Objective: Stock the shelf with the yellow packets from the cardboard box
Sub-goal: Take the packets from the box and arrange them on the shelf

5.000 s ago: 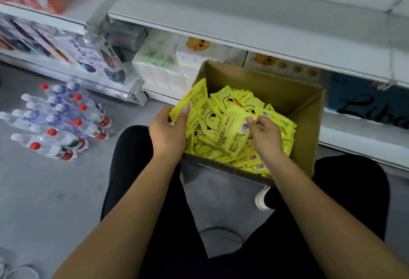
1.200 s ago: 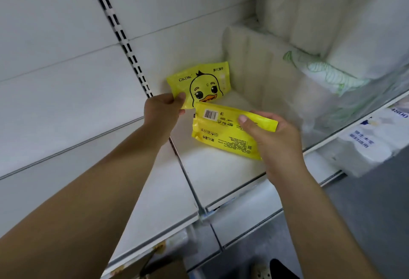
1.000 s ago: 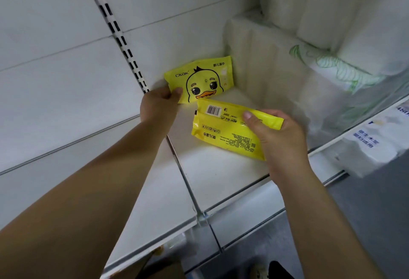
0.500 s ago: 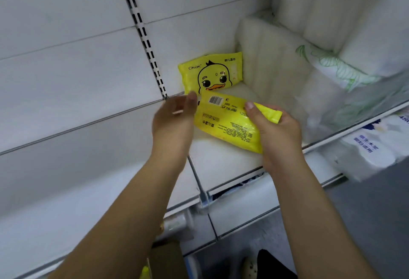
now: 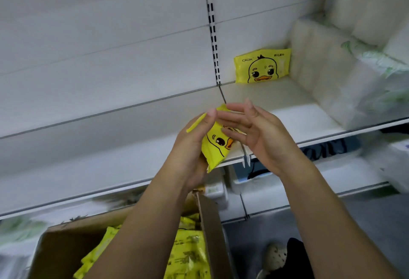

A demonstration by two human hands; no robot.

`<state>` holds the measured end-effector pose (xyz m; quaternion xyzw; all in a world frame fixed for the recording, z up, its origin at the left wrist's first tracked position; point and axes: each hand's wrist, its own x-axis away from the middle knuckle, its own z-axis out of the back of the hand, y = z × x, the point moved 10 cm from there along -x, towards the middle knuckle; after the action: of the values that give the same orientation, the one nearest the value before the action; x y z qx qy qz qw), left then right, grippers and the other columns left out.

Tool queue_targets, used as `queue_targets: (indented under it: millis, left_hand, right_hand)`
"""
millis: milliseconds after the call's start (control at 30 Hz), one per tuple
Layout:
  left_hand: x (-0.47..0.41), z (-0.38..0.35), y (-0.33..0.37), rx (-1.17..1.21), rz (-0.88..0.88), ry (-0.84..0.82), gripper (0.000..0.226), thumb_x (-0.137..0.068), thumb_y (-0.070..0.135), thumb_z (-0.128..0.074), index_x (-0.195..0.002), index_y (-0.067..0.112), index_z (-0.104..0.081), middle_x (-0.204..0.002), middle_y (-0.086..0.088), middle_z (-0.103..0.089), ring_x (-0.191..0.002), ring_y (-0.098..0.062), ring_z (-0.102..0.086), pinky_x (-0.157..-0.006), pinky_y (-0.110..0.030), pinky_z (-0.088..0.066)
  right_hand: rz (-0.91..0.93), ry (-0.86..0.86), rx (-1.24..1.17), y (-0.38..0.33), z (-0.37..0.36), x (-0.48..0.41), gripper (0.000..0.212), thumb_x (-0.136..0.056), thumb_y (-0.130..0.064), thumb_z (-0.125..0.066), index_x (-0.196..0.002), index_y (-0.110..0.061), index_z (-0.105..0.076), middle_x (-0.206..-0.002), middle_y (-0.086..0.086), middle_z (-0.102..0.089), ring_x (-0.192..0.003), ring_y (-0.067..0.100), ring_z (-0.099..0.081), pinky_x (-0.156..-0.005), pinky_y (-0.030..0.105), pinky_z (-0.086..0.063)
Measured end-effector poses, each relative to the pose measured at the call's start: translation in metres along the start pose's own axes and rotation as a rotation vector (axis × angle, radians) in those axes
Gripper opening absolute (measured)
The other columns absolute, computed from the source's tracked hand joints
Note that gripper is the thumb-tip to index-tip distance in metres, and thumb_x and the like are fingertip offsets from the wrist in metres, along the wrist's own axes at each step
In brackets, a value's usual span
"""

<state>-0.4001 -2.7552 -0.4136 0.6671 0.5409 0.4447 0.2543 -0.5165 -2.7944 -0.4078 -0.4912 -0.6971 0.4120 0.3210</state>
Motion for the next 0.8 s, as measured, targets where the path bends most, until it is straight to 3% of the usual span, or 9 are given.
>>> queue_targets:
  millis: [67, 133, 233, 300, 400, 533, 633, 700, 800]
  left_hand:
    - [0.009, 0.016, -0.001, 0.029, 0.039, 0.068, 0.049, -0.101, 0.036, -0.054, -0.139, 0.006, -0.060, -0.131, -0.021, -0.068, -0.127, -0.041, -0.061, -0.090, -0.041, -0.060]
    - [0.015, 0.027, 0.004, 0.050, 0.039, 0.110, 0.046, -0.104, 0.036, -0.049, -0.139, 0.009, -0.060, -0.130, -0.018, -0.069, -0.123, -0.038, -0.065, -0.080, -0.038, -0.062]
    - [0.019, 0.039, 0.012, 0.026, 0.006, 0.130, 0.043, -0.106, 0.036, -0.044, -0.137, 0.011, -0.061, -0.126, -0.015, -0.072, -0.114, -0.033, -0.070, -0.078, -0.037, -0.064]
    - [0.020, 0.043, 0.015, -0.026, 0.007, 0.120, 0.045, -0.106, 0.039, -0.043, -0.137, 0.011, -0.061, -0.127, -0.016, -0.071, -0.115, -0.034, -0.070, -0.086, -0.043, -0.062]
    - [0.017, 0.052, 0.017, -0.109, -0.002, 0.107, 0.049, -0.101, 0.039, -0.051, -0.135, 0.004, -0.061, -0.128, -0.019, -0.070, -0.118, -0.037, -0.068, -0.098, -0.052, -0.056]
    - [0.010, 0.077, 0.021, -0.184, -0.073, 0.266, 0.028, -0.100, 0.025, -0.061, -0.118, 0.004, -0.069, -0.108, -0.011, -0.078, -0.095, -0.024, -0.077, -0.081, -0.040, -0.064]
    - [0.002, 0.091, 0.023, -0.216, -0.135, 0.369, 0.023, -0.100, 0.027, -0.062, -0.110, 0.009, -0.072, -0.098, -0.007, -0.080, -0.085, -0.020, -0.077, -0.076, -0.035, -0.065]
    - [-0.007, 0.086, 0.023, -0.250, -0.155, 0.351, 0.023, -0.099, 0.031, -0.062, -0.105, 0.012, -0.072, -0.096, -0.005, -0.080, -0.083, -0.019, -0.077, -0.074, -0.033, -0.064]
    - [-0.028, 0.065, 0.024, -0.289, -0.151, 0.226, 0.029, -0.094, 0.033, -0.062, -0.108, 0.010, -0.072, -0.103, -0.007, -0.079, -0.090, -0.020, -0.076, -0.082, -0.035, -0.064]
  right_hand:
    - [0.045, 0.158, 0.024, 0.004, 0.013, 0.001, 0.037, -0.090, -0.032, -0.066, -0.114, -0.003, -0.066, -0.108, 0.015, -0.075, -0.111, 0.028, -0.069, -0.096, 0.041, -0.056]
    - [0.045, 0.357, 0.207, 0.012, 0.031, 0.003, 0.022, -0.089, -0.030, -0.074, -0.103, -0.014, -0.069, -0.104, 0.004, -0.075, -0.103, 0.020, -0.070, -0.093, 0.039, -0.058]
    - [-0.055, 0.357, 0.477, 0.027, 0.026, -0.001, 0.048, -0.083, -0.052, -0.074, -0.120, -0.024, -0.061, -0.121, -0.008, -0.064, -0.108, 0.010, -0.063, -0.092, 0.032, -0.053]
    - [-0.099, 0.256, 0.360, 0.037, 0.014, -0.008, 0.054, -0.085, -0.051, -0.073, -0.125, -0.017, -0.060, -0.116, -0.001, -0.071, -0.102, 0.016, -0.070, -0.090, 0.036, -0.057]
    - [-0.036, 0.268, 0.198, 0.029, 0.012, -0.012, 0.033, -0.092, -0.033, -0.070, -0.113, -0.007, -0.068, -0.100, 0.011, -0.077, -0.089, 0.024, -0.074, -0.078, 0.037, -0.061]
    - [0.012, 0.368, 0.115, 0.021, 0.030, -0.013, 0.023, -0.093, -0.028, -0.070, -0.103, -0.008, -0.068, -0.093, 0.011, -0.077, -0.081, 0.021, -0.075, -0.069, 0.032, -0.060]
    - [0.008, 0.349, 0.150, 0.020, 0.036, -0.017, 0.018, -0.096, -0.030, -0.066, -0.093, -0.012, -0.068, -0.086, 0.006, -0.074, -0.078, 0.018, -0.072, -0.070, 0.034, -0.061]
    - [0.023, 0.365, 0.141, 0.016, 0.047, -0.018, 0.019, -0.098, -0.028, -0.064, -0.085, -0.015, -0.066, -0.085, 0.006, -0.070, -0.079, 0.020, -0.068, -0.075, 0.038, -0.060]
    - [0.025, 0.421, 0.056, 0.010, 0.071, -0.018, 0.021, -0.097, -0.022, -0.065, -0.077, -0.016, -0.064, -0.084, 0.007, -0.064, -0.082, 0.020, -0.062, -0.076, 0.036, -0.056]
